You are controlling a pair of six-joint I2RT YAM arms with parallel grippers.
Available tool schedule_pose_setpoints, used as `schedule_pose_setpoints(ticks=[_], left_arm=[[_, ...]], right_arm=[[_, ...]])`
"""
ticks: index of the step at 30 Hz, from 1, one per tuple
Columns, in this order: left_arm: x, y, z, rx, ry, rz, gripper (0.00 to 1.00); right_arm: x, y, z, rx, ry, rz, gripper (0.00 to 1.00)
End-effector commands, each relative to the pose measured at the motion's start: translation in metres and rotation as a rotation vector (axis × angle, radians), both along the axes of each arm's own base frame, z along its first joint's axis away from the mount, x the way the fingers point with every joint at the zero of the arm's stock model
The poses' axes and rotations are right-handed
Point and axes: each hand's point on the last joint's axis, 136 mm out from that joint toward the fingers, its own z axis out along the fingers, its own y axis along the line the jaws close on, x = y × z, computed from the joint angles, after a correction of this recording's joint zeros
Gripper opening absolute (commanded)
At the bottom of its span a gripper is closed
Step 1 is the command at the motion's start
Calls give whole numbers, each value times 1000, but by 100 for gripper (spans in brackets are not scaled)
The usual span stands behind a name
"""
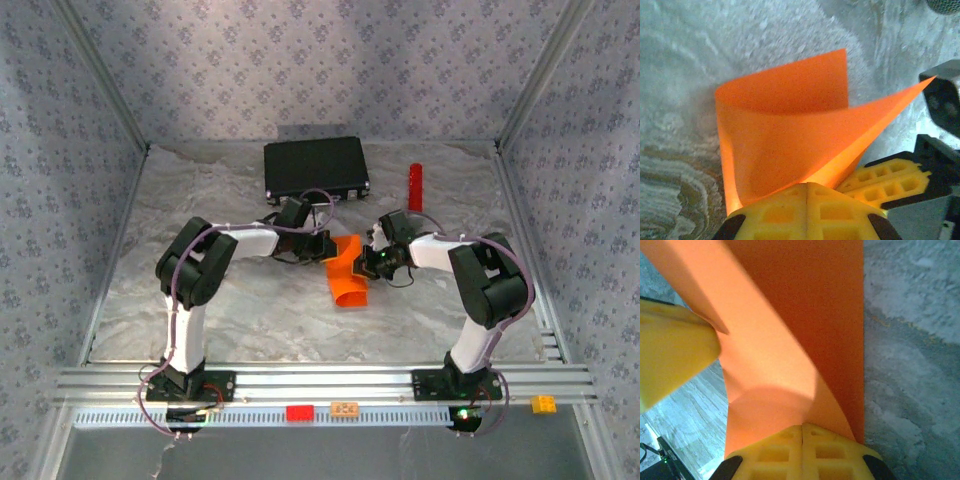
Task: Fold a paper plane with a square sheet of paper (pick it up from the middle)
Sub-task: First fold the square sheet of paper in half at the center of the table.
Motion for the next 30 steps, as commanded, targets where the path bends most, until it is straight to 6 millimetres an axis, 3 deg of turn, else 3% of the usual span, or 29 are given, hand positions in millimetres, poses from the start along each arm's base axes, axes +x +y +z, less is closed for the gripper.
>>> schedule_pose_setpoints(ticks=[1,12,23,30], left_arm=[[6,-2,-2,-7,8,-22,0],[8,21,-49,66,76,32,0],[46,34,-35,83,43,137,0],[56,40,-43,135,76,185,0]], right_arm=[[-26,-27,-33,-142,115,-39,0],[-27,-27,-34,-142,120,-36,0],[-29,-28,-36,-145,125,-29,0],[-30,-29,-36,-143,128,-24,0]])
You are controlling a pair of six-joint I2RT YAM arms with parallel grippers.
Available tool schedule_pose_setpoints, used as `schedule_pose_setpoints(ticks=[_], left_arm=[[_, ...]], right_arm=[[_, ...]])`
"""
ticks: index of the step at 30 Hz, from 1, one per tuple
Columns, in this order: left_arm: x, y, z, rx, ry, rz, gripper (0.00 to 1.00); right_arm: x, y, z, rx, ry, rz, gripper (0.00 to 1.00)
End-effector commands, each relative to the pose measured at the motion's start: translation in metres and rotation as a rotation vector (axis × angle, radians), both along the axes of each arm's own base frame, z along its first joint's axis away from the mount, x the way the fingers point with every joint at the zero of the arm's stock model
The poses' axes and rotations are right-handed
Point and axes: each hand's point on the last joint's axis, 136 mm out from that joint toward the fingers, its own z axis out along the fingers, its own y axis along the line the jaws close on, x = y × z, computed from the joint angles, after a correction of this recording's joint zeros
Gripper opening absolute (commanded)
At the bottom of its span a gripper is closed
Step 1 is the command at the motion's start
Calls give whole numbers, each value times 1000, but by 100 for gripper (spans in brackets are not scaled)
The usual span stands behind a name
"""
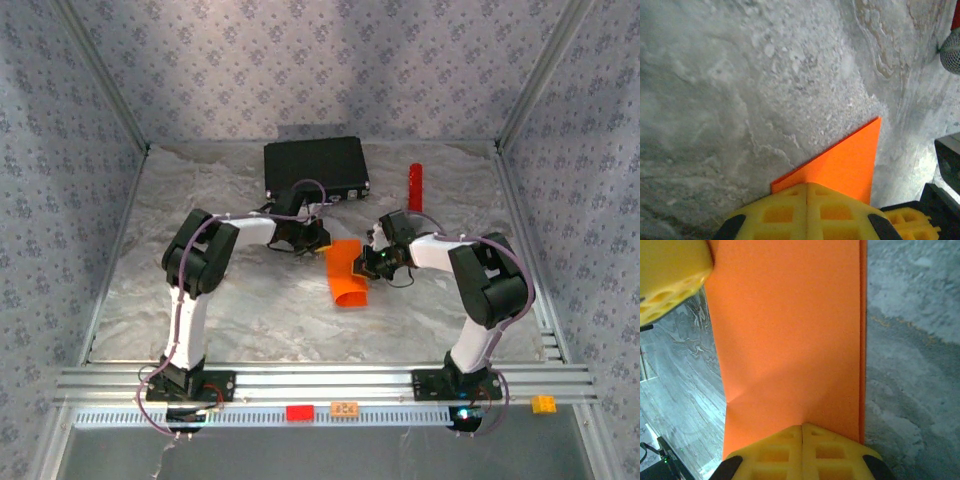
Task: Fold a paper plane with a square sheet of paper (pick it up from the middle)
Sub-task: First fold the square sheet of paper in half at the center of the table.
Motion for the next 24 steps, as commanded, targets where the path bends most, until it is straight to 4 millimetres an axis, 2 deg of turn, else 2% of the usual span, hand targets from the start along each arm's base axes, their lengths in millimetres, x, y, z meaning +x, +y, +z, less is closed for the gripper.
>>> schedule_pose_setpoints(ticks=[1,15,24], left_arm=[[15,23,-27,122,26,95,0],[29,37,-30,231,42,189,0],[30,39,-25,281,34,209,0]], right_arm=[[-29,-28,-35,-142,124,-23,0],[-31,-27,-35,-137,126,-16,0],[-31,-27,-35,-137,126,-16,0]])
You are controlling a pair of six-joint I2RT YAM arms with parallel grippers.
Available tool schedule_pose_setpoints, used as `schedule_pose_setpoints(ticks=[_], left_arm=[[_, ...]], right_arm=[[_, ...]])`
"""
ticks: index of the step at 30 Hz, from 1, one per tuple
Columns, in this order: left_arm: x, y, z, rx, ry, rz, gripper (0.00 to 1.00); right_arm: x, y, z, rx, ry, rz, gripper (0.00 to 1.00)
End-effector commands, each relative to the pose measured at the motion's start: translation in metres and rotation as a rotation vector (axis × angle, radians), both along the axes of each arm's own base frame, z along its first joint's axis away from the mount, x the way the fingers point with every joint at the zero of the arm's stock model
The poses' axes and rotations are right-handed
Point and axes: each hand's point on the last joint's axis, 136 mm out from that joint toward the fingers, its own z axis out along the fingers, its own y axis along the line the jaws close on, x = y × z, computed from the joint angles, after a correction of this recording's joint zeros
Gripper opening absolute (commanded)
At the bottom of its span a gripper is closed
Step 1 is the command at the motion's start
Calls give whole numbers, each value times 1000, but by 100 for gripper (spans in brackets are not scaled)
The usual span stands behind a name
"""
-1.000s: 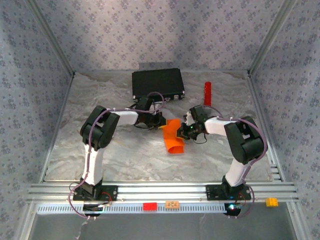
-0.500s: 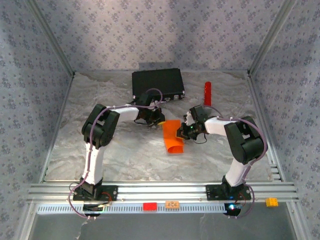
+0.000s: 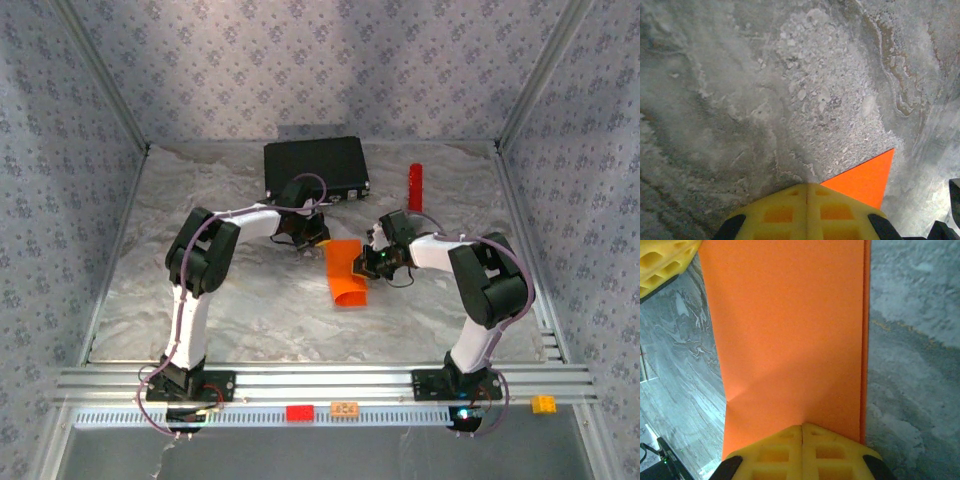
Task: Fold a paper plane with a square sheet of paper (pick it up from the middle)
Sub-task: First fold the square sheet of paper in half at the center of the table.
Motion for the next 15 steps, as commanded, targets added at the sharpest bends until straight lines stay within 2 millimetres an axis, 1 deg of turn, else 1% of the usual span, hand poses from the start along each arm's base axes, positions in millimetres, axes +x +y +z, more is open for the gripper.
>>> schedule_pose_setpoints(ticks=[1,4,9,12,15], left_arm=[[15,31,-24,156,-4,102,0],[18,29,-18,155,-9,98,0],[19,22,0,145,-41,78,0],[17,16,14,134,-73,53,0],[9,10,33,127,-118,20,0]], right_arm=[[-32,-27,-35,-137,130,-18,0],[-32,-26,-36,-138,130,-17,0],[-31,-26,-36,-135,126,-20,0],[-31,-24,-35,-133,126,-22,0],[-30,-23,-34,-133,122,-24,0]])
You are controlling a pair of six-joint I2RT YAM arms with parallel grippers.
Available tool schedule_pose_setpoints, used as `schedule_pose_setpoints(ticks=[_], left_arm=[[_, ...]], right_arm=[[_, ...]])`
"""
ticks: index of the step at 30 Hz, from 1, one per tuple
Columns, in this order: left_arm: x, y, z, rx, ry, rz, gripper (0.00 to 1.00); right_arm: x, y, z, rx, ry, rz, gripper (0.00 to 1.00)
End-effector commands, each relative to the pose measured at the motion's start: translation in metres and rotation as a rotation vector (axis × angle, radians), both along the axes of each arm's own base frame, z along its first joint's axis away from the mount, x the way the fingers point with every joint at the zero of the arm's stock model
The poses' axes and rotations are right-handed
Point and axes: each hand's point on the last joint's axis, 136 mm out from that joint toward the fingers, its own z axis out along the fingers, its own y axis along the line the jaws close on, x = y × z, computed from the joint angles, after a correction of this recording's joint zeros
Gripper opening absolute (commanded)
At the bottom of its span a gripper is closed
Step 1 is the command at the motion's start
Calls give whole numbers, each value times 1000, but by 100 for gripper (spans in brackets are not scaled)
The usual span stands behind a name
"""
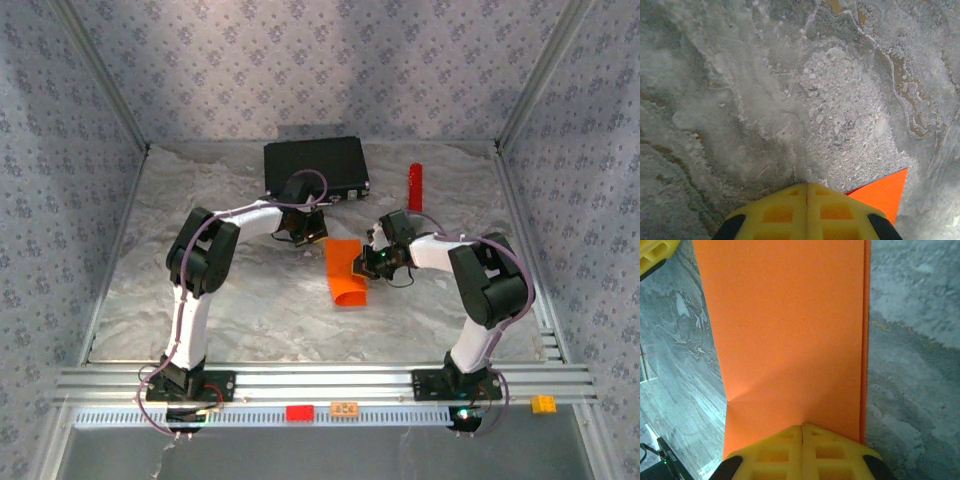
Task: Fold a paper plane with a square sheet of paper (pick it up from the middle)
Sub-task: First fold the square sheet of paper in half at the center of the table.
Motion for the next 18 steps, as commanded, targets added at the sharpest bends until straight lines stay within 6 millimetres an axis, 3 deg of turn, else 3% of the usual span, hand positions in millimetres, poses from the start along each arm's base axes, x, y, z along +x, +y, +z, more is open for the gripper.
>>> schedule_pose_setpoints(ticks=[1,4,9,13,18], left_arm=[[-3,2,35,35,-86,-25,0],[-18,-5,47,7,-109,-66,1],[-56,-34,63,-165,-110,-178,1],[-87,-50,56,-255,-35,-248,1],[-107,-51,34,-283,52,-238,1]], right_arm=[[-30,-23,-34,-134,126,-26,0],[-28,-22,-32,-133,119,-30,0],[-28,-23,-32,-136,117,-34,0],[-29,-24,-32,-141,119,-34,0],[-30,-24,-32,-143,118,-33,0]])
